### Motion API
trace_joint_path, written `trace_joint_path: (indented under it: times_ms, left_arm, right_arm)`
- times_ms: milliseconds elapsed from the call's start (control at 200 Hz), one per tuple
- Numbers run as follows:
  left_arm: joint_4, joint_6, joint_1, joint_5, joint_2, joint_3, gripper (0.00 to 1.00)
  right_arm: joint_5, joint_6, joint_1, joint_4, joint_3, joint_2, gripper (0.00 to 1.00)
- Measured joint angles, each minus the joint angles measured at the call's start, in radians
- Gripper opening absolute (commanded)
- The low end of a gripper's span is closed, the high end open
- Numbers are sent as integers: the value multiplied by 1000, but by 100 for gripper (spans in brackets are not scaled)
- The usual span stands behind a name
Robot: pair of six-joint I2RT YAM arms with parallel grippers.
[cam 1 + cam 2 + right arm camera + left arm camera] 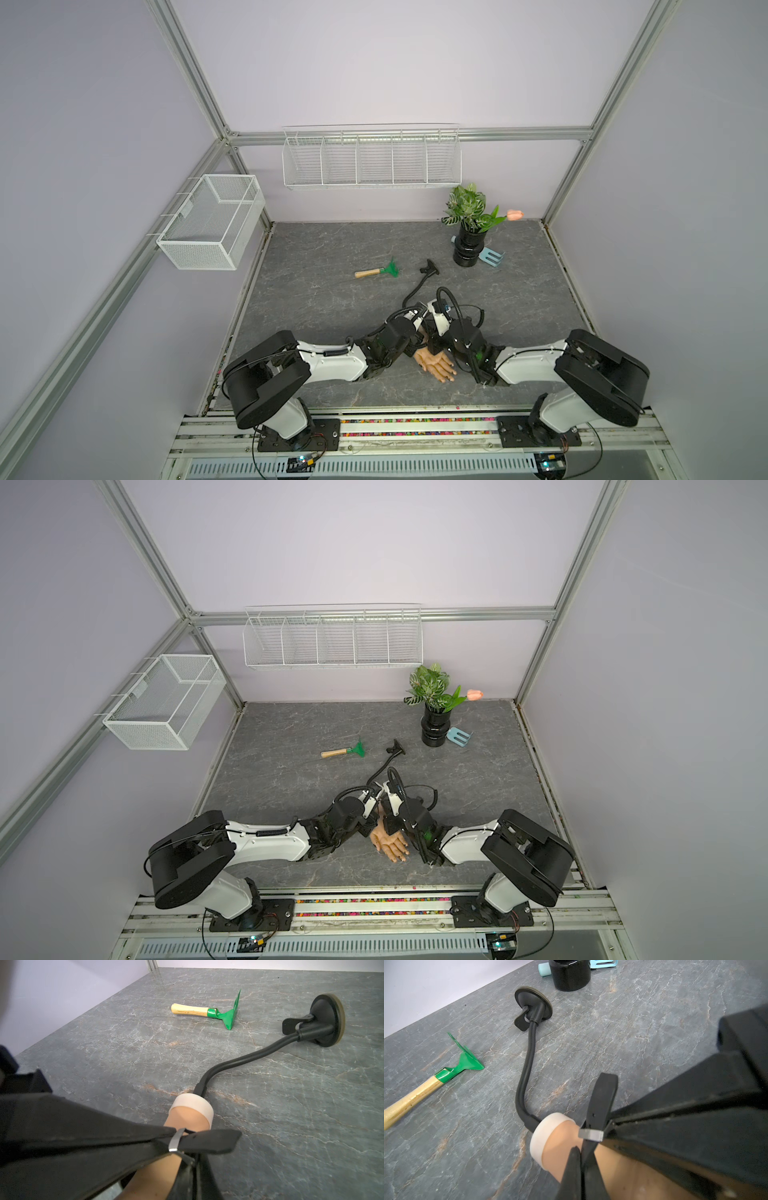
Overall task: Take off the watch
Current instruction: Untie the watch from the hand.
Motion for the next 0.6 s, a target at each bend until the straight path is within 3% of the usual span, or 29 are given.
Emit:
trace_joint_path:
  times_ms: [280,600]
  left_arm:
    - [42,-35,-14,-26,-72,-64,0]
    - [138,-106,-21,-33,-91,-130,0]
  right_arm:
    - [68,93,32,-93,46,-39,7]
    - [73,280,31,-413,173,-83,7]
